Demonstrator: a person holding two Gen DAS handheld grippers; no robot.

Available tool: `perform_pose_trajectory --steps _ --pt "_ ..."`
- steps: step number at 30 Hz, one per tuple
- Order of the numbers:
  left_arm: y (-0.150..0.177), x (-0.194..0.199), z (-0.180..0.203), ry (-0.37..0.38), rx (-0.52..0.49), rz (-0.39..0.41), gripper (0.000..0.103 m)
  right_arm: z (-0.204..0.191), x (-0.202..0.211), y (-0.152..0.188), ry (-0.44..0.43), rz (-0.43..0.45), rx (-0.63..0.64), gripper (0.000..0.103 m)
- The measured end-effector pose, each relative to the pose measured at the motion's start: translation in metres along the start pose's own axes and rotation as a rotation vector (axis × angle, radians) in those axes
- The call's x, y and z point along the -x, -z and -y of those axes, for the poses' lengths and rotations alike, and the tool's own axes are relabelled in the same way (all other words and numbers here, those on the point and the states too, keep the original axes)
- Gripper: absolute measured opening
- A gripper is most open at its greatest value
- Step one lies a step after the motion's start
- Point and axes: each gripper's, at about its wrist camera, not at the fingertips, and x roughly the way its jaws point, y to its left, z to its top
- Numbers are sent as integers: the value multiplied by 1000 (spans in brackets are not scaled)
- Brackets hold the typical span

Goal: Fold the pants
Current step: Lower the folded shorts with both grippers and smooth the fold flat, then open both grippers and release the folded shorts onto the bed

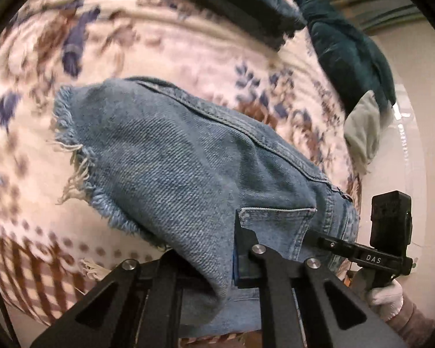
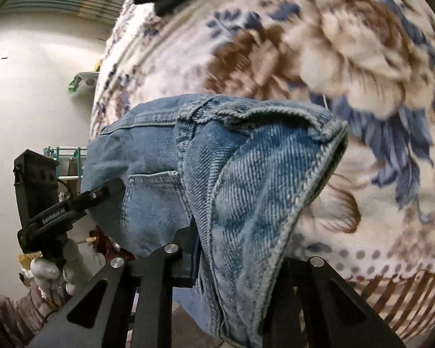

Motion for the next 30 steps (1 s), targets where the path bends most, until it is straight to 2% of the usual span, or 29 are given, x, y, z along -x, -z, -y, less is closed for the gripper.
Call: perform_pose_trajectory --steps 2,8,12,15,17,20,23,27,30 --pt "-20 13 8 3 -17 20 8 -13 13 -9 -7 16 7 20" --pt "-108 65 30 -5 -78 110 8 -84 56 -77 -26 107 82 20" --pt "-188 105 54 -56 -135 186 8 -137 85 -160 -85 162 150 20" --pt "-260 125 73 -106 -166 236 8 -165 102 -230 -139 184 189 20" --pt "-299 129 80 -114 -169 249 8 -174 107 -276 -165 196 204 20" --pt "-367 112 90 -123 -170 247 8 -173 107 -355 -199 192 205 20" --pt "-422 71 87 -130 -159 203 8 -151 86 -440 -206 156 171 20" --pt "-494 -24 74 -148 -166 97 8 -110 48 -525 -147 118 104 20" --pt "-516 -75 67 -149 -146 39 8 -61 26 -560 -113 119 28 20"
